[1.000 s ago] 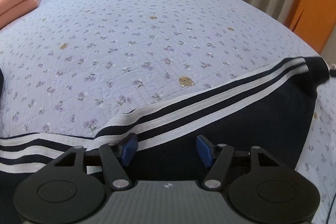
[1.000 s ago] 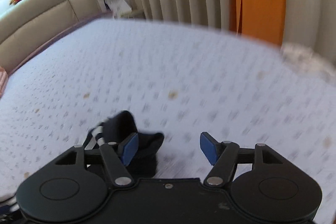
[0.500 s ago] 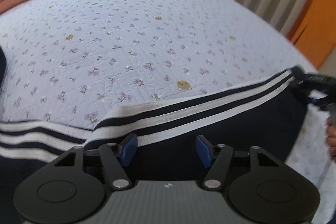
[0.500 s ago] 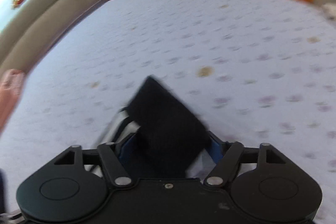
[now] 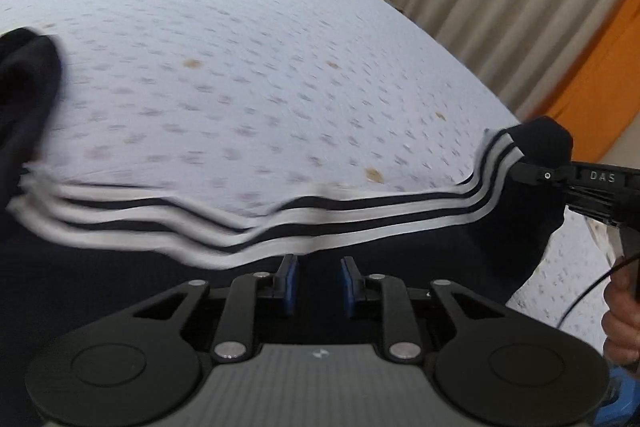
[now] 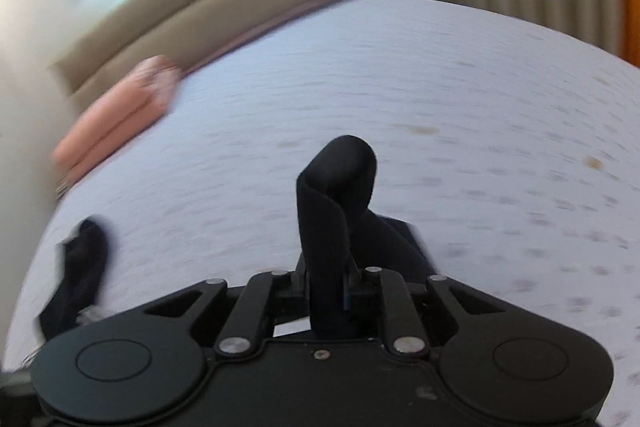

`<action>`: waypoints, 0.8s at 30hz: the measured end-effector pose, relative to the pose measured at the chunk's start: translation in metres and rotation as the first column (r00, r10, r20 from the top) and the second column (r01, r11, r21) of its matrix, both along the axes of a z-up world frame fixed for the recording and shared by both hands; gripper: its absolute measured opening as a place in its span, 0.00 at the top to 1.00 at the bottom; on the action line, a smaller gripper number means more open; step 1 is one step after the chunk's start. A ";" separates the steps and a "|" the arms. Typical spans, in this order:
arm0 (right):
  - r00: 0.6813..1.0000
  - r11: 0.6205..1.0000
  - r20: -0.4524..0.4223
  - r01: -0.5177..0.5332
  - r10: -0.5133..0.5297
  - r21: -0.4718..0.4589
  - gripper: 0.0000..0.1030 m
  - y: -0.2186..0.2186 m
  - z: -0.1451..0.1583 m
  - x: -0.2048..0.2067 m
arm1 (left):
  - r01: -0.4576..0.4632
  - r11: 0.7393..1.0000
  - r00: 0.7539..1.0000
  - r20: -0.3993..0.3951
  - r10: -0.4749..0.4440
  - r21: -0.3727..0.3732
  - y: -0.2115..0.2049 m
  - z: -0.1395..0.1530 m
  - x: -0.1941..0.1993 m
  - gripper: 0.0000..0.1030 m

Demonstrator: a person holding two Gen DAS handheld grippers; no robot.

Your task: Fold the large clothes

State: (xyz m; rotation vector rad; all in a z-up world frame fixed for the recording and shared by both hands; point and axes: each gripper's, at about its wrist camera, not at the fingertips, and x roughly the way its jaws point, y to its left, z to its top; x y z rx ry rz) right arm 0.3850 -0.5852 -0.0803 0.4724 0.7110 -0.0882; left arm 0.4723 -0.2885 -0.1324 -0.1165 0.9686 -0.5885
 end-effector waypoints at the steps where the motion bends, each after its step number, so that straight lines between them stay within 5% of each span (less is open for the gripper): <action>1: 0.999 0.999 0.017 -0.040 0.041 -0.018 0.83 0.022 0.010 0.000 | -0.017 1.000 1.000 0.001 0.017 0.006 0.019 0.006 -0.004 0.76; 9: 0.946 0.949 0.084 -0.313 0.314 -0.023 0.82 0.221 0.048 0.017 | -0.224 0.972 0.974 0.019 0.224 0.068 0.197 0.046 -0.033 0.75; 18: 0.857 0.852 0.076 -0.515 0.510 0.090 0.80 0.418 0.035 0.038 | -0.442 0.894 0.897 0.013 0.443 0.075 0.355 0.057 -0.052 0.70; 20: 0.826 0.819 0.054 -0.563 0.561 0.110 0.63 0.457 0.028 0.040 | -0.470 0.880 0.883 0.008 0.470 0.064 0.378 0.054 -0.052 0.64; 22: 0.777 0.771 -0.001 -0.624 0.629 0.125 0.23 0.482 0.019 0.046 | -0.485 0.873 0.874 -0.013 0.487 0.048 0.398 0.046 -0.055 0.49; 24: 0.761 0.758 -0.027 -0.642 0.648 0.112 0.23 0.485 0.016 0.047 | -0.480 0.876 0.875 -0.043 0.482 0.039 0.413 0.035 -0.056 0.40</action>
